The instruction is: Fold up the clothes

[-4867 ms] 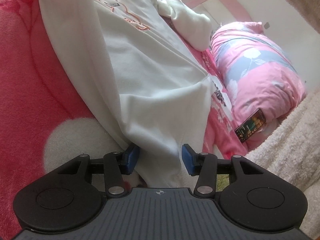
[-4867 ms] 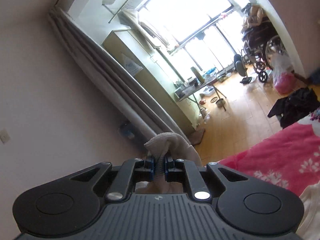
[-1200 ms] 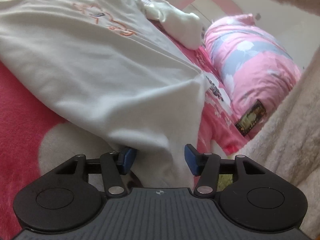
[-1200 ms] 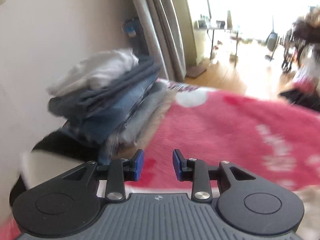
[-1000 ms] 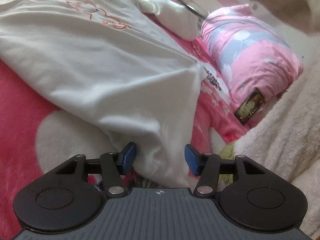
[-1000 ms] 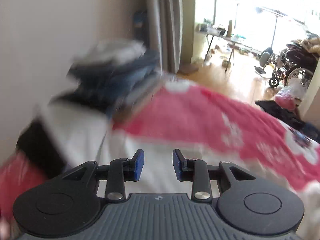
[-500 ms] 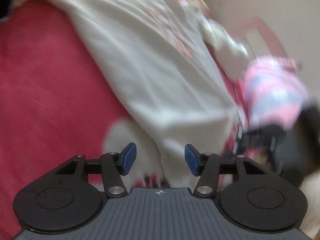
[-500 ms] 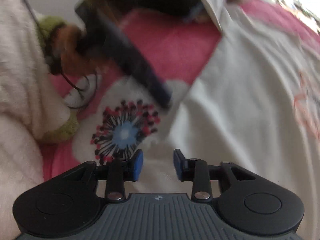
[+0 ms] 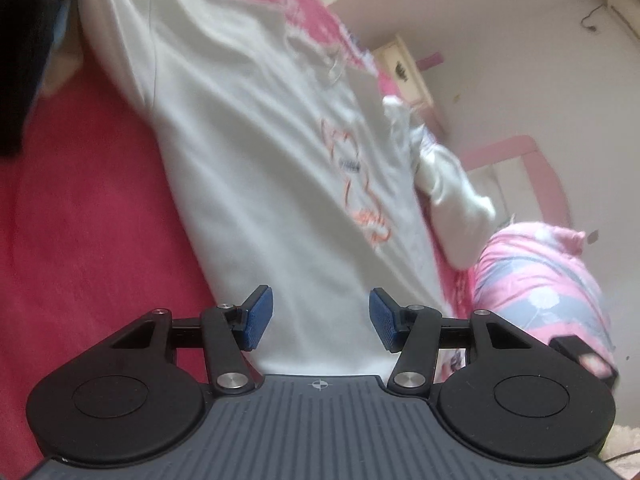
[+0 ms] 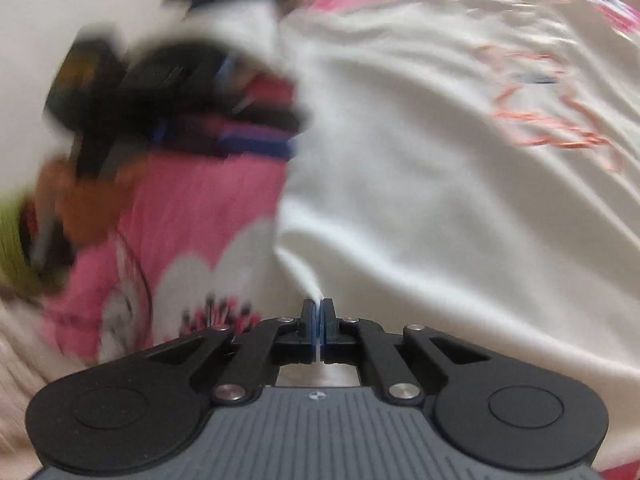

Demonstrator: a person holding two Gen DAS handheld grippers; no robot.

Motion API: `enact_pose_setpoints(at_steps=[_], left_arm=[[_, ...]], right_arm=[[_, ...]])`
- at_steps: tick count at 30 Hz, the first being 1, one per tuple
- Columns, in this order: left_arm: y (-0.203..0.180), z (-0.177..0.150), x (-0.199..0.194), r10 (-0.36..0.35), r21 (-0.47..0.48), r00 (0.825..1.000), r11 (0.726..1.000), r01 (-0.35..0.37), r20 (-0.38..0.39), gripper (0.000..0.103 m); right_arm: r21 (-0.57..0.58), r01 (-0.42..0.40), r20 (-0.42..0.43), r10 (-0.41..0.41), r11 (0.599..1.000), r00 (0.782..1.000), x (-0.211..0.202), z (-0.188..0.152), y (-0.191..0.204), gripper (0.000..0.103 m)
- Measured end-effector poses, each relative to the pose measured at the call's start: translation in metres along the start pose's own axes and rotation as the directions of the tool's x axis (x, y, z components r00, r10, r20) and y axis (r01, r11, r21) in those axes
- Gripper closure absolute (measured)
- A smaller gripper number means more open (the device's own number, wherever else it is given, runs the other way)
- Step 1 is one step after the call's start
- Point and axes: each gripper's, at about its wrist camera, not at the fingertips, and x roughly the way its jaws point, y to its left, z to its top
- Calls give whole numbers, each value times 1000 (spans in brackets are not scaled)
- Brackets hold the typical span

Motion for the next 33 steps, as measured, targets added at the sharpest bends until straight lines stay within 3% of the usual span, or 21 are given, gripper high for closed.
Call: enact_pose_setpoints(at_steps=[2, 5, 10, 16, 23, 25, 29, 33], left_arm=[[4, 2, -5, -2, 4, 1000, 1000, 2, 19, 50], [9, 6, -4, 19, 9, 999, 1000, -19, 29, 50], [16, 15, 3, 48, -20, 998, 999, -47, 46, 50], [15, 15, 4, 85, 9, 995, 996, -85, 50, 50], [11, 11, 9, 126, 70, 991, 989, -128, 34, 50], [11, 11, 11, 129, 79, 991, 988, -131, 30, 50], [9, 12, 14, 140, 82, 990, 986, -142, 35, 50], [8, 13, 14, 150, 83, 988, 985, -153, 39, 50]], right_arm=[[113, -34, 50, 28, 993, 998, -14, 7, -26, 102], [290, -103, 116, 72, 951, 991, -26, 16, -71, 101], [428, -114, 132, 63, 896, 989, -13, 25, -118, 101], [441, -101, 120, 53, 892, 991, 2, 23, -144, 100], [364, -68, 212, -11, 929, 977, -45, 19, -135, 92], [352, -103, 207, 30, 930, 978, -60, 13, -130, 91], [437, -194, 166, 133, 878, 977, -76, -14, -127, 66], [532, -187, 143, 130, 826, 981, -74, -51, -133, 66]])
